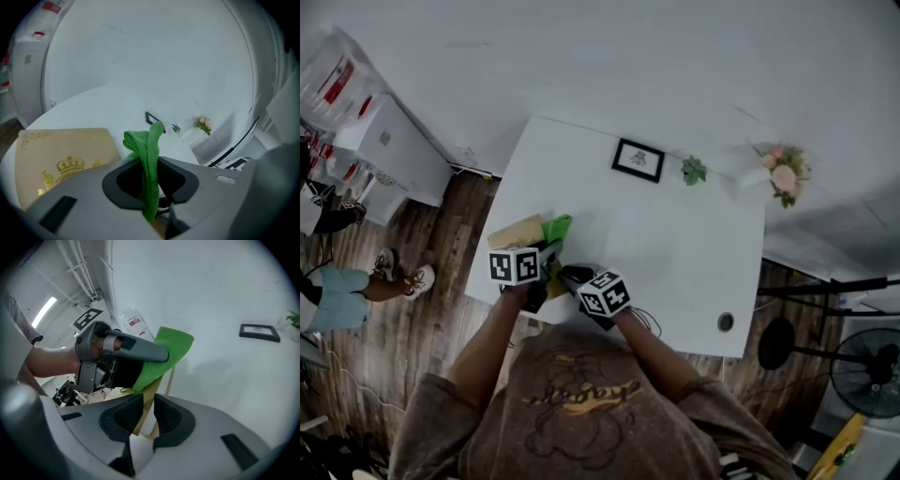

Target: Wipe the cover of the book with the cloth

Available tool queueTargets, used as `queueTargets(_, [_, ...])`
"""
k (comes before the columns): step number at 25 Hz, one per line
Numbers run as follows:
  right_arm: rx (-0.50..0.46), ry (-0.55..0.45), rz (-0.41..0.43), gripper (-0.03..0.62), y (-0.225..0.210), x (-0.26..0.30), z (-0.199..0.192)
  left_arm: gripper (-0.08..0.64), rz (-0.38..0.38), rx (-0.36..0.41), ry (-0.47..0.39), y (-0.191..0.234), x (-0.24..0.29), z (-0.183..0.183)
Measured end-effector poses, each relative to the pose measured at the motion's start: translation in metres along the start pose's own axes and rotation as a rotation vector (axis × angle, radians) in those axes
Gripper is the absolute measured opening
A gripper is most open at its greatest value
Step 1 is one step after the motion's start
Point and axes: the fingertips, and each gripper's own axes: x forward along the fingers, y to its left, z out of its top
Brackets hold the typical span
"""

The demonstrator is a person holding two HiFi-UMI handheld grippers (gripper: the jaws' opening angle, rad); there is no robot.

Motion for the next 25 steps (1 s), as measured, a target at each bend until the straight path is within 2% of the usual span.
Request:
queueTargets(3, [-0.010, 0.010, 0.013, 0.080, -0.002, -0.007, -0.003, 0.069, -0.031, -0.037, -0.037, -0.004, 0.001, 0.007])
queueTargets(10, [0.059, -0.031, -0.006, 0.071, -0.012, -0.033, -0.016, 0.069, -0.124, -0.133, -0.145, -0.020, -0.013, 0.021])
queueTargets(14, [0.075, -0.035, -0.013, 0.066, -0.014, -0.042, -0.022, 0.069, -0.145, -0.143, -0.187, -0.031, -0.026, 0.028])
queueTargets(19, [0.069, -0.037, -0.005, 0.057, -0.010, -0.045, -0.023, 0.069, -0.131, -0.151, -0.238, -0.030, -0.053, 0.027])
queueTargets(25, [0.035, -0.030, 0.003, 0.046, -0.006, -0.044, -0.024, 0.069, -0.054, -0.169, -0.288, -0.005, -0.098, 0.009])
